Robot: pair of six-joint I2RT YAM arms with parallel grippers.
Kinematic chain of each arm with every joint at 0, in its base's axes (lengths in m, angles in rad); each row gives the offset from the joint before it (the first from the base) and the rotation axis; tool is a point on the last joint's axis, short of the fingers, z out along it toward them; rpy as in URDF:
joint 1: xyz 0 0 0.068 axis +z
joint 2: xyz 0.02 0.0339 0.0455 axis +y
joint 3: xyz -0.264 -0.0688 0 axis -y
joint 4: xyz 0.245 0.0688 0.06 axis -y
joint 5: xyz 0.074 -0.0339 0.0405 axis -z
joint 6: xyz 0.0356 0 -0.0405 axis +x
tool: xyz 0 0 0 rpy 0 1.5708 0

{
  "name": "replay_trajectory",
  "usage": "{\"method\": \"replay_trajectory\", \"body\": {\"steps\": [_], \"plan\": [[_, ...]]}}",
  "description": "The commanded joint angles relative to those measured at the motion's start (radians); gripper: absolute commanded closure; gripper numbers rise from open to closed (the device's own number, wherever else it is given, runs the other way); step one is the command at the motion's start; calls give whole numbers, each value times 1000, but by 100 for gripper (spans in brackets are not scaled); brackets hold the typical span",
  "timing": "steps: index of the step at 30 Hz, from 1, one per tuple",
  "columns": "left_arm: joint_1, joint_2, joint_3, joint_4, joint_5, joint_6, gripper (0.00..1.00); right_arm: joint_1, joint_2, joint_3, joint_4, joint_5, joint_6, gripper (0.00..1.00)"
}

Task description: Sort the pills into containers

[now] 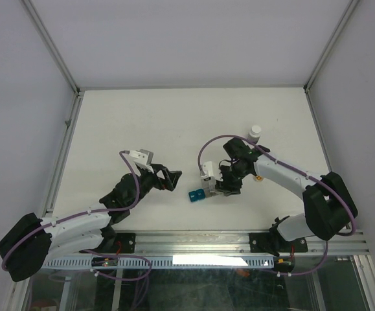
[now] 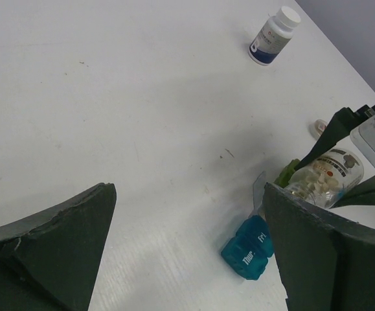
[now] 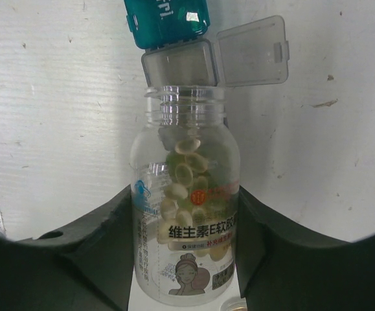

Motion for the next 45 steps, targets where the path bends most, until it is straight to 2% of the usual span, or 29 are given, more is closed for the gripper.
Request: {"method": "replay_trajectory", "body": {"steps": [1, 45], "plan": [[15, 2, -7, 64, 38, -20, 1, 23, 4, 49, 13, 37, 15, 86], [29, -36, -38, 64, 59, -36, 1, 186, 82, 144, -83, 300, 73, 87]]}}
